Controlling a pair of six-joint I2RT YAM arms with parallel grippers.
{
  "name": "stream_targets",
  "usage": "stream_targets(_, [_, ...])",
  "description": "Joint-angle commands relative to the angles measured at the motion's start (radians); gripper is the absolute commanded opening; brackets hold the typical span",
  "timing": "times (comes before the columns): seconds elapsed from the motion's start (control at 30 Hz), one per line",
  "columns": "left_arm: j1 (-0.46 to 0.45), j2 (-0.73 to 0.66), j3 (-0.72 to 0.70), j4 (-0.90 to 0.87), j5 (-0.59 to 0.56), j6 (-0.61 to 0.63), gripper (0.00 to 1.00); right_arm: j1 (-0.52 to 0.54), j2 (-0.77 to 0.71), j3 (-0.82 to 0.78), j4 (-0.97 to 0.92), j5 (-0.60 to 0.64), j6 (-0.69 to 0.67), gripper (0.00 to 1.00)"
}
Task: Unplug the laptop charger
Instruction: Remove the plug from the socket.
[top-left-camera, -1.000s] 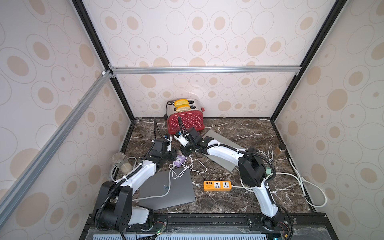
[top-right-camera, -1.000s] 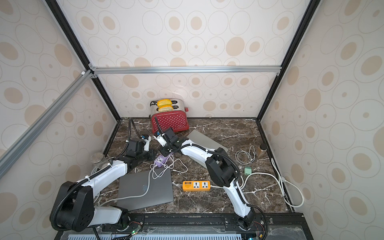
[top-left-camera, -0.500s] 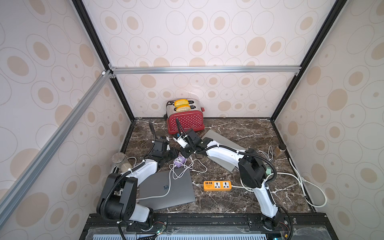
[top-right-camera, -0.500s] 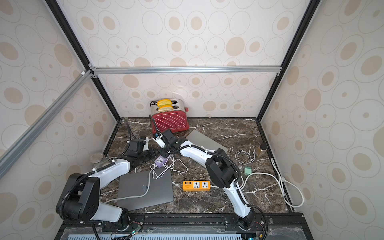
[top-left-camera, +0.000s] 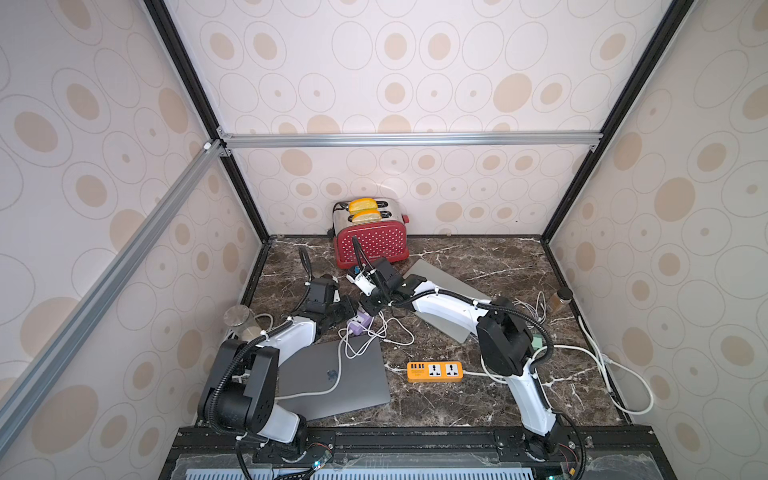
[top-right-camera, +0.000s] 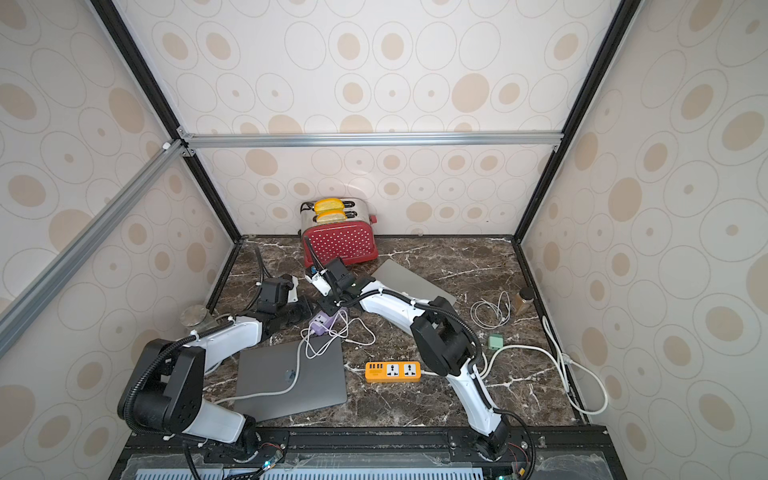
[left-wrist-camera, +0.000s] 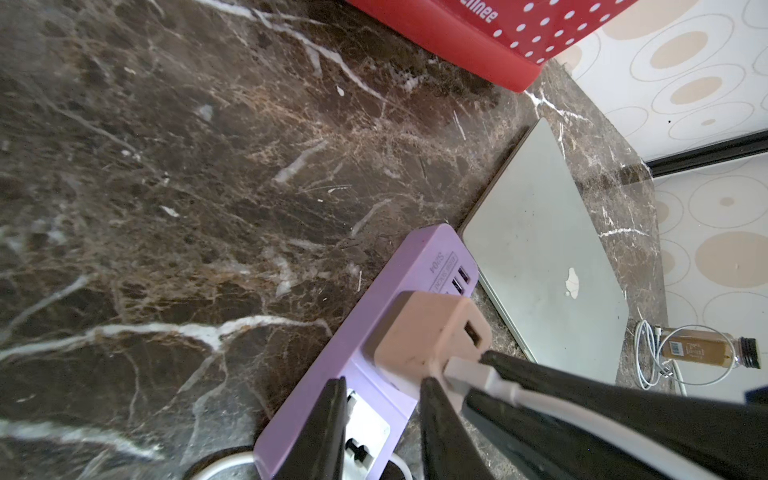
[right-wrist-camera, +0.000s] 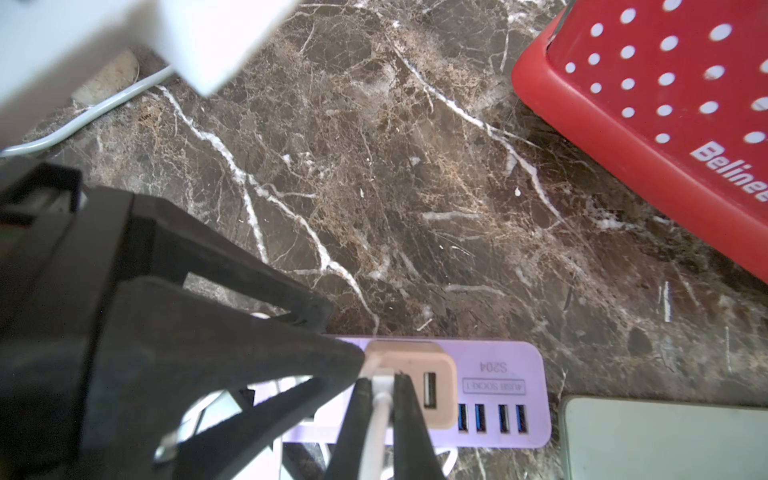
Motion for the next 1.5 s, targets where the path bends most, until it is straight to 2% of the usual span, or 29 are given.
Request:
stream_targets(0.0, [0.009, 0.024, 0.012, -0.016, -0.003, -0.002, 0.32, 0.012, -0.007, 0.028, -0.067, -0.082, 0.018, 0.00])
stream_targets(0.43, [0.011, -0.041, -0.045, 0.148, 0.062, -0.042, 0.33, 0.012, 0.004, 0.015, -0.060, -0.088, 0.034, 0.00])
stream_targets(0.87, [0.010, 0.027, -0.042, 0.163, 0.094, -0.056, 0.33, 0.012, 0.010, 0.021, -0.050, -0.088, 0.037, 0.00])
stream_targets(1.13, [0.010, 0.048, -0.047, 0.096, 0.077, -0.037, 0.32, 0.012, 0.013, 0.025, -0.046, -0.099, 0.043, 0.00])
stream_targets(1.47, [0.009, 0.042, -0.108, 0.081, 0.072, -0.003, 0.32, 0.012, 0.020, 0.057, -0.073, -0.099, 0.043, 0.00])
